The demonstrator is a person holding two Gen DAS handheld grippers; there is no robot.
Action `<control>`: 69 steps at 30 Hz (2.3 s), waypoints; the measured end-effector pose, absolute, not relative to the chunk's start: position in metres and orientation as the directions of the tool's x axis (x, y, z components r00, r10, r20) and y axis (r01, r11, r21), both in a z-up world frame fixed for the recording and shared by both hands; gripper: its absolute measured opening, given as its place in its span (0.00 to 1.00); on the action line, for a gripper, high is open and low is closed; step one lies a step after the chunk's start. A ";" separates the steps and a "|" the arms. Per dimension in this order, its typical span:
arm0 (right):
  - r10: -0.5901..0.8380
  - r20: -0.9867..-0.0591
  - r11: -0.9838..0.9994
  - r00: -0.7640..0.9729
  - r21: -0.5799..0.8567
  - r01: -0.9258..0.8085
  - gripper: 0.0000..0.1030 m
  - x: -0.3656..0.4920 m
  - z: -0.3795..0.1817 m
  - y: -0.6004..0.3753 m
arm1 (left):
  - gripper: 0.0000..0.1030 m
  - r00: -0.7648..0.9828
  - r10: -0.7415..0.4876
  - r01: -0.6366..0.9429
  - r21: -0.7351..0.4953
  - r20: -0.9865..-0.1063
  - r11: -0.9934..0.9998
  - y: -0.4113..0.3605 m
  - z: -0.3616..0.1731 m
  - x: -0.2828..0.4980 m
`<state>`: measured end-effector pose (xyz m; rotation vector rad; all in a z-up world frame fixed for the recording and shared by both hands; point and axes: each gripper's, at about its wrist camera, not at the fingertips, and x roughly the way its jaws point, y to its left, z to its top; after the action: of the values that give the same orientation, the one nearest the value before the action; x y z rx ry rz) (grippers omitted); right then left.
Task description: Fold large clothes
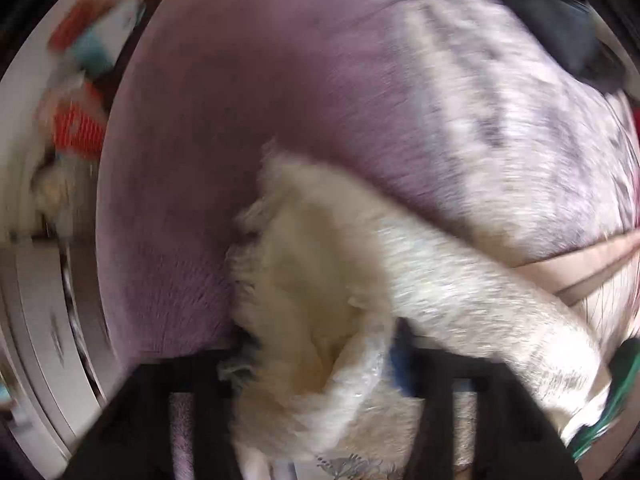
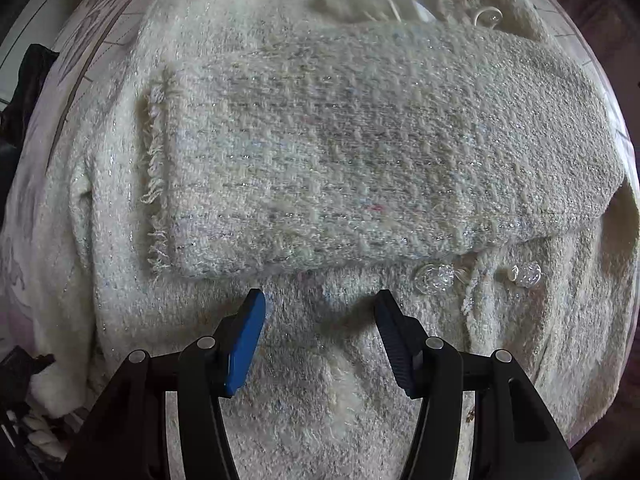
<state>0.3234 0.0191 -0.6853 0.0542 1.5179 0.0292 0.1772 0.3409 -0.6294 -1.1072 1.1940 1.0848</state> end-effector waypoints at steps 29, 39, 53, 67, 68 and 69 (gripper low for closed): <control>0.146 -0.989 0.924 0.028 0.147 0.353 0.61 0.353 -0.630 -0.290 | 0.13 0.401 0.002 -0.249 -0.107 -0.916 0.963 -0.096 -0.449 0.418; 0.131 -0.988 0.897 0.080 0.152 0.414 0.61 0.344 -0.642 -0.445 | 0.23 0.205 -0.063 -0.129 -0.091 -0.977 0.988 -0.231 -0.529 0.479; 0.560 -0.817 0.730 0.140 0.566 0.384 0.62 0.404 -0.661 -0.348 | 0.86 0.270 0.283 -0.464 0.134 -0.920 0.876 -0.053 -0.496 0.425; 0.292 -0.892 0.908 0.346 0.372 0.194 0.09 0.436 -0.578 -0.306 | 0.87 0.190 0.333 -0.610 0.155 -0.924 0.777 0.055 -0.508 0.404; 0.254 -0.906 0.918 0.340 0.336 0.210 0.09 0.441 -0.589 -0.307 | 0.87 0.186 0.326 -0.609 0.151 -0.927 0.778 0.055 -0.513 0.411; 0.236 -0.919 0.923 0.316 0.314 0.222 0.09 0.447 -0.604 -0.308 | 0.87 0.177 0.319 -0.609 0.151 -0.931 0.779 0.054 -0.523 0.419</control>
<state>0.4474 -0.3075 -0.6044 0.4228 1.2600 0.0095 0.4187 0.0537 -0.5233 -0.2806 1.2281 0.6685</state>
